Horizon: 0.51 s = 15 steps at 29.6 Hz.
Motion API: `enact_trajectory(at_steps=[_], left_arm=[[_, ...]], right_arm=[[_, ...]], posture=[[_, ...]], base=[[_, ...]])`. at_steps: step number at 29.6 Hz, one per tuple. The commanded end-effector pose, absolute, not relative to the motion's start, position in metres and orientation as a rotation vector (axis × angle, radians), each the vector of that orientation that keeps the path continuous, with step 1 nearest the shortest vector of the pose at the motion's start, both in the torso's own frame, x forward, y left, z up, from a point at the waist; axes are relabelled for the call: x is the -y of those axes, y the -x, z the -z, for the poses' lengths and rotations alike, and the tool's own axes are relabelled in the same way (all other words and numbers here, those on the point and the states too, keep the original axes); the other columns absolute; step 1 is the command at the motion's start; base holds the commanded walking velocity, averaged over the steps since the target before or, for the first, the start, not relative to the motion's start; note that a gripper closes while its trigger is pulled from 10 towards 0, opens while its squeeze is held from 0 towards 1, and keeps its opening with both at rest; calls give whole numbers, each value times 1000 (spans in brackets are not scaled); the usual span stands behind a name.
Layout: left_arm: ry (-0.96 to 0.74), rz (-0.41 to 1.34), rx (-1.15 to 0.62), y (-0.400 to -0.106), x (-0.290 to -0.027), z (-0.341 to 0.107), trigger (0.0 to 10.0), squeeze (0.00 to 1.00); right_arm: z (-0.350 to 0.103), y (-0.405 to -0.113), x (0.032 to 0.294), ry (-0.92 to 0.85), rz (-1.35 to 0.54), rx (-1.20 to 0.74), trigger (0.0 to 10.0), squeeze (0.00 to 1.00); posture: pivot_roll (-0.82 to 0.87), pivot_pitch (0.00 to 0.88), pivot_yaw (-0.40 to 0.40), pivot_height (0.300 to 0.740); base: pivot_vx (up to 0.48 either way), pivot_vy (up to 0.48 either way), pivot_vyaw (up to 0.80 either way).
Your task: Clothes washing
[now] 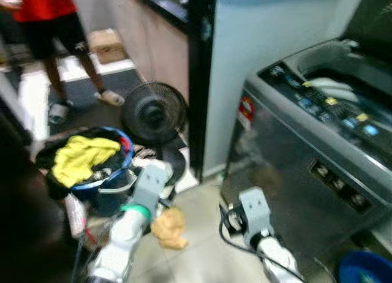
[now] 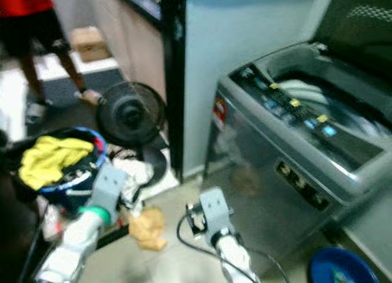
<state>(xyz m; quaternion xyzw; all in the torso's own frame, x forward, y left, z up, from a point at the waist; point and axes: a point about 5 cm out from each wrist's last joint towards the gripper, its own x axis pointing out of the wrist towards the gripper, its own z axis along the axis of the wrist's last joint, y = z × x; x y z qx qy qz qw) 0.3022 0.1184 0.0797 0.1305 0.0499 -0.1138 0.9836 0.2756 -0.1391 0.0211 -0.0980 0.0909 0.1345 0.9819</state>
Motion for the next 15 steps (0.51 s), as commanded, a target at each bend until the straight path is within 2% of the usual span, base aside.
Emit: enact_trajectory(at_steps=[1,7,10,13,15], left_arm=[[-279,211,-123,-299,-126,-74,10000,0],[-280,206,-119,-300,-126,-74,10000,0],[-281,203,-116,-301,-126,-74,10000,0],[-289,194,-94,-302,-126,-75,10000,0],[-289,193,-86,-302,-125,-76,10000,0]], right_arm=[[-22,-276,136,192,-275,-175,10000,0],[-22,-277,136,191,-276,-168,10000,0],[-22,-277,135,194,-275,-165,10000,0],[-24,-279,133,193,-278,-153,10000,0],[-26,-281,131,193,-289,-139,10000,0]], posture=[[78,0,14,740],[76,0,16,740],[76,0,16,740],[75,0,17,740],[75,0,17,740]], base=[[0,0,725],[0,0,713],[0,0,446],[180,0,0],[480,0,0]])
